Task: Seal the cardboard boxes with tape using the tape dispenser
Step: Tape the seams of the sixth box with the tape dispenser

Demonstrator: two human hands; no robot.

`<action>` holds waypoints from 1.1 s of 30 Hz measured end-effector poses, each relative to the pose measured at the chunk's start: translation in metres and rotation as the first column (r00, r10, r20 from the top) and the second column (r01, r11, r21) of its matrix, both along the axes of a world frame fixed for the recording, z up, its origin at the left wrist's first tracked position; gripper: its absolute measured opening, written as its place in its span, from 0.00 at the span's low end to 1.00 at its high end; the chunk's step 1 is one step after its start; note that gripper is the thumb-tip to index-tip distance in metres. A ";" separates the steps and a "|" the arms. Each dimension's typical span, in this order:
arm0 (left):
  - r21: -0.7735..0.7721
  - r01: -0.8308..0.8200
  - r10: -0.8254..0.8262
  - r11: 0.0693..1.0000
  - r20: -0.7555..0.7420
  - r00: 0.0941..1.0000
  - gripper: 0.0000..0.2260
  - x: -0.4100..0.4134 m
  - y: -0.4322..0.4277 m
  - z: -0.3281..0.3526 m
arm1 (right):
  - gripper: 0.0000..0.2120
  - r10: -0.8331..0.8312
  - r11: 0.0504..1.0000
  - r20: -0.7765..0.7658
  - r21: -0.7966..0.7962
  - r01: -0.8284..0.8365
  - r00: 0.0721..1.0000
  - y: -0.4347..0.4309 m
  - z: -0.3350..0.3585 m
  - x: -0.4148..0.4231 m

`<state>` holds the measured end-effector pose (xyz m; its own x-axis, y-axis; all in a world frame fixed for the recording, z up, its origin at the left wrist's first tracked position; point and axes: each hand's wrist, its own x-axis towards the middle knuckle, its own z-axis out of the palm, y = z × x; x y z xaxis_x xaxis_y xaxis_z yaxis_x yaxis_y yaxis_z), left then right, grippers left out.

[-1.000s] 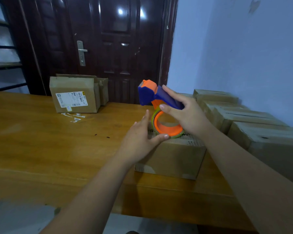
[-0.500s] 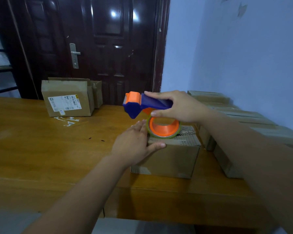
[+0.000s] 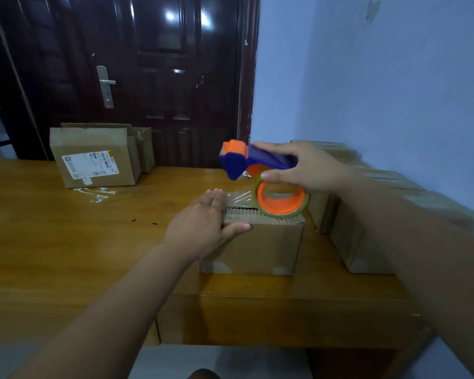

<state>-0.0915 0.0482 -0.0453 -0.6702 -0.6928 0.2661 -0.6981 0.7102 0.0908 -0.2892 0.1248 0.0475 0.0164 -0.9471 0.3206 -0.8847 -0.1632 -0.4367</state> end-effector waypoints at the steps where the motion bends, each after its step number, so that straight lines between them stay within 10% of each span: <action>1: -0.005 -0.006 0.006 1.000 0.010 1.000 0.47 0.001 0.000 0.000 | 0.34 0.010 0.999 0.088 -0.035 -0.007 0.996 0.002 -0.007 -0.001; 11: -0.019 -0.067 0.068 0.998 0.075 0.995 0.60 0.052 -0.020 0.003 | 0.33 0.152 0.980 0.447 -0.183 -0.077 0.881 -0.011 -0.047 0.034; 33: -0.029 -0.096 0.100 0.995 0.189 0.977 0.48 0.028 -0.001 0.012 | 0.33 0.129 0.992 0.093 -0.010 -0.129 0.987 -0.022 -0.009 0.035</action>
